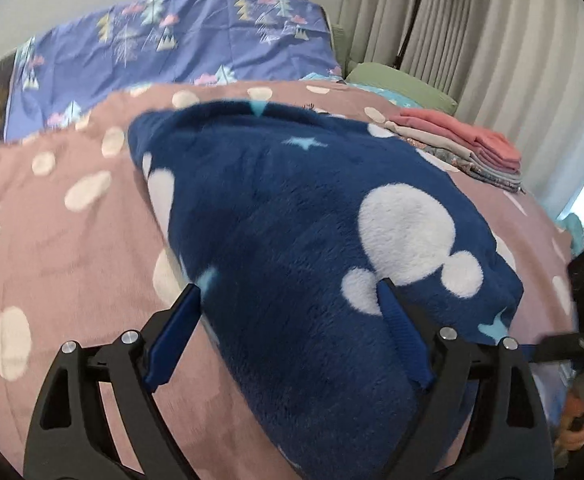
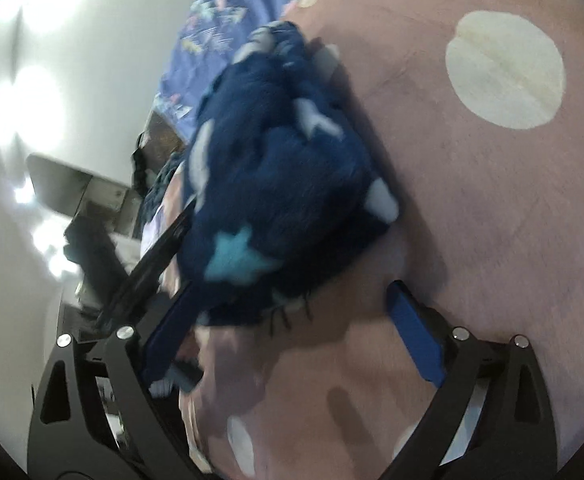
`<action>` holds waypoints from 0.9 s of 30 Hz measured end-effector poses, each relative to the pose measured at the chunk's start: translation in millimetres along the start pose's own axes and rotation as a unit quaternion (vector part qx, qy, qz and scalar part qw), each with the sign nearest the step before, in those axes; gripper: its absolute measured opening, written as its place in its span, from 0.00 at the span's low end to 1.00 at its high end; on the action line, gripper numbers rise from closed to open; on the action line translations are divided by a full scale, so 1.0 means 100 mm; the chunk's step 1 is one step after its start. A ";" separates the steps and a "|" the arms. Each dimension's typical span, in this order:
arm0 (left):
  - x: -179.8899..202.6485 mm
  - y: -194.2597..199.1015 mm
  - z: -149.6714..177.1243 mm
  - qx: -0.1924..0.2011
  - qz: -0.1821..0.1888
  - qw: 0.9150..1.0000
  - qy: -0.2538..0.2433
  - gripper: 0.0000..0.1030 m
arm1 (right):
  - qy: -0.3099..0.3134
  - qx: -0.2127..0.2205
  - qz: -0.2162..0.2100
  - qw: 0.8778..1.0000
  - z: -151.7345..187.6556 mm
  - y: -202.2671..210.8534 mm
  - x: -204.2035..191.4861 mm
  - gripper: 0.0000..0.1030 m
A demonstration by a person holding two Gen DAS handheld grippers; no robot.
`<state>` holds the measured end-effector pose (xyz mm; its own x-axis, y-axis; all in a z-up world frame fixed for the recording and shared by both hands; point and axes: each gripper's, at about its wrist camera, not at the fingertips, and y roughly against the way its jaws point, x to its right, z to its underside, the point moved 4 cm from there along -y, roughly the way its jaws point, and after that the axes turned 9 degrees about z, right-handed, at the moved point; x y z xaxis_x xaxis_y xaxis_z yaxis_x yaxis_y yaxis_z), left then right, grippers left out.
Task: Fold small clothes
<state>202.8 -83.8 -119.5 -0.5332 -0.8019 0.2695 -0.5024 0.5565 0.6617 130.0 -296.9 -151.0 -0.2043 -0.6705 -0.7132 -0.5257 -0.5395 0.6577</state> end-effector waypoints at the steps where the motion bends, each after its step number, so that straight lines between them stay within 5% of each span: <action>1: 0.00 0.01 0.01 0.000 -0.001 1.000 -0.001 0.86 | -0.008 0.003 0.000 1.000 -0.03 -0.04 -0.02 0.96; 17: -0.03 -0.07 -0.02 0.002 0.011 1.000 0.017 0.94 | -0.092 0.129 0.079 0.984 -0.24 -0.31 -0.12 0.98; 27: -0.09 -0.12 -0.01 0.005 0.042 0.999 0.029 0.96 | -0.096 0.148 0.080 0.981 -0.31 -0.36 -0.10 0.95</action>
<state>214.5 -84.1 -128.9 -0.5335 -0.7629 0.3651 -0.4633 0.6248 0.6284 176.8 -286.8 -159.6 -0.4419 -0.6105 -0.6573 -0.6853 -0.2431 0.6865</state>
